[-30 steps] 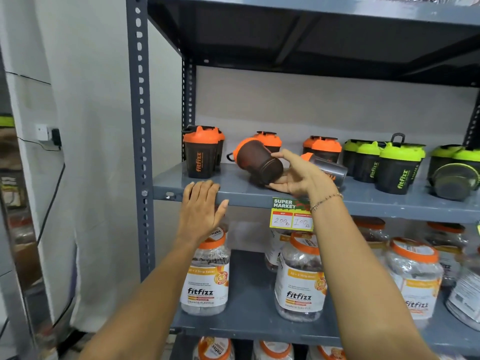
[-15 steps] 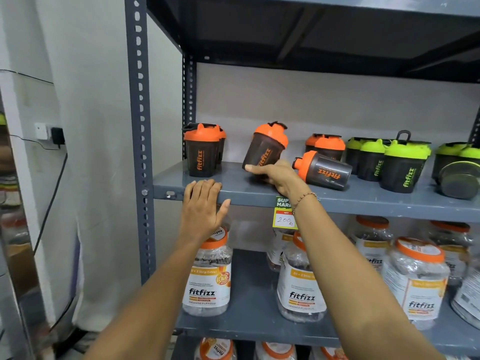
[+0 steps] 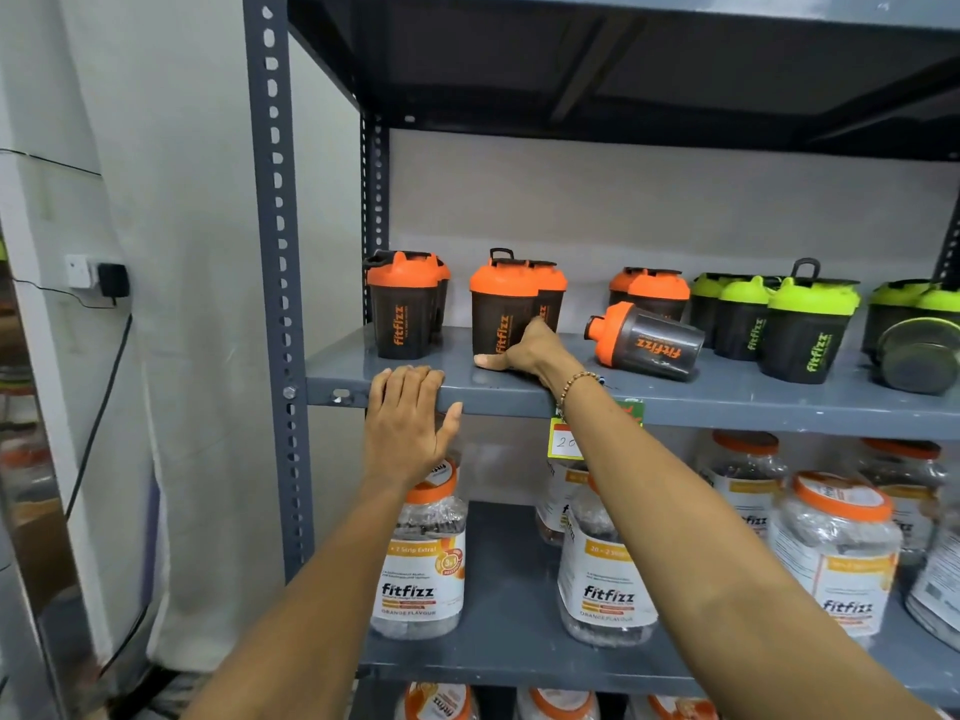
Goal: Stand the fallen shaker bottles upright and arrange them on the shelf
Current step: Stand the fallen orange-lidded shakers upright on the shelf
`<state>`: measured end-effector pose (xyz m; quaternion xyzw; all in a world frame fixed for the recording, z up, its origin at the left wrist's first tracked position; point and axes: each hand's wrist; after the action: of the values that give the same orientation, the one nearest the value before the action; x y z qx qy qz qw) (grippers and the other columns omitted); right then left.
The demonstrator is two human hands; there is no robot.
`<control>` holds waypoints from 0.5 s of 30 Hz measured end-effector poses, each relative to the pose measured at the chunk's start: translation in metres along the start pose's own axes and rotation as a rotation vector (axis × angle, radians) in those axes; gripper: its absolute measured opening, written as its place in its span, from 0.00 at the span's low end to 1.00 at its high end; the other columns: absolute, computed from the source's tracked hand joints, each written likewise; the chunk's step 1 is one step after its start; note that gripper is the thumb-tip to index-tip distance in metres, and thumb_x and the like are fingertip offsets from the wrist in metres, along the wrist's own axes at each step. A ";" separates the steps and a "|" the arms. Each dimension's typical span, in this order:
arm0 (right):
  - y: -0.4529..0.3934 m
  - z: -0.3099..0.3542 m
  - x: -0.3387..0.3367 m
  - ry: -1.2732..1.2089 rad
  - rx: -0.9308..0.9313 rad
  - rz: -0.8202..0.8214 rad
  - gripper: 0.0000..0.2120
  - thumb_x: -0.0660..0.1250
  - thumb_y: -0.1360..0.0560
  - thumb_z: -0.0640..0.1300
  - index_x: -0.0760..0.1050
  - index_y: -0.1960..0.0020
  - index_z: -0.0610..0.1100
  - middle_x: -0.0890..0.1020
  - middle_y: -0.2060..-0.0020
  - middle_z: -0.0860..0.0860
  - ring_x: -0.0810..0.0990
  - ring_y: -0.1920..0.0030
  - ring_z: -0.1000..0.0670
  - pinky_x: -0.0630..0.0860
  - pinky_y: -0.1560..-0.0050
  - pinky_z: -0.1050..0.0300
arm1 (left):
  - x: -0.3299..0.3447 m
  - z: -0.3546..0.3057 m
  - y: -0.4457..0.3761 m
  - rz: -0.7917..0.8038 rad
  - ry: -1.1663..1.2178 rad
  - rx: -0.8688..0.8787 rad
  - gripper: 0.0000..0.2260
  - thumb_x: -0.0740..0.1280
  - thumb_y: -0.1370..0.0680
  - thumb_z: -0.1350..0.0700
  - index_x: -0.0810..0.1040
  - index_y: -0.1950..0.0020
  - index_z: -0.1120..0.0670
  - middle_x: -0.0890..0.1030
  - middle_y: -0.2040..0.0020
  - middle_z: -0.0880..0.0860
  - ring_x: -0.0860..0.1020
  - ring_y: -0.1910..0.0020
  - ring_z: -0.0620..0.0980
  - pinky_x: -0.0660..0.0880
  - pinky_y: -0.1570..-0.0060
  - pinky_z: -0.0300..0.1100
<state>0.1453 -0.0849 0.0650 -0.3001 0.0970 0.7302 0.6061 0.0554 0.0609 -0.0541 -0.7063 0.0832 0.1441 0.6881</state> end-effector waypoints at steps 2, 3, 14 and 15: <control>0.008 0.000 -0.005 -0.002 -0.028 -0.006 0.47 0.82 0.41 0.49 0.60 0.31 0.38 0.73 0.34 0.43 0.71 0.33 0.42 0.69 0.32 0.46 | -0.003 -0.005 -0.001 0.007 0.036 -0.039 0.18 0.58 0.24 0.45 0.75 0.43 0.56 0.78 0.46 0.56 0.73 0.43 0.54 0.58 0.32 0.49; 0.012 -0.001 -0.010 -0.013 -0.061 -0.015 0.46 0.81 0.39 0.48 0.60 0.30 0.38 0.73 0.34 0.43 0.71 0.32 0.42 0.68 0.31 0.46 | -0.005 -0.008 -0.001 0.007 0.056 -0.060 0.18 0.58 0.24 0.46 0.75 0.43 0.56 0.78 0.46 0.56 0.73 0.42 0.54 0.57 0.31 0.49; 0.045 -0.038 -0.169 0.271 -0.186 -0.339 0.15 0.74 0.31 0.36 0.81 0.45 0.38 0.84 0.46 0.42 0.81 0.43 0.45 0.73 0.43 0.60 | -0.009 -0.109 -0.014 0.150 0.202 0.012 0.18 0.55 0.22 0.50 0.77 0.40 0.56 0.78 0.39 0.54 0.74 0.35 0.53 0.53 0.29 0.51; 0.044 -0.043 -0.182 0.312 -0.150 -0.333 0.18 0.75 0.32 0.38 0.80 0.43 0.38 0.83 0.44 0.42 0.80 0.42 0.45 0.72 0.43 0.60 | -0.008 -0.122 -0.016 0.167 0.221 0.033 0.19 0.54 0.22 0.49 0.77 0.39 0.55 0.78 0.39 0.53 0.74 0.36 0.52 0.53 0.29 0.51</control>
<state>0.1326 -0.2680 0.1223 -0.4654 0.0842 0.5699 0.6720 0.0641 -0.0602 -0.0352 -0.6969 0.2195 0.1210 0.6719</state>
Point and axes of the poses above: each hand's wrist, its own y-axis away from the middle knuckle, its own x-axis out of the palm, z = x × y
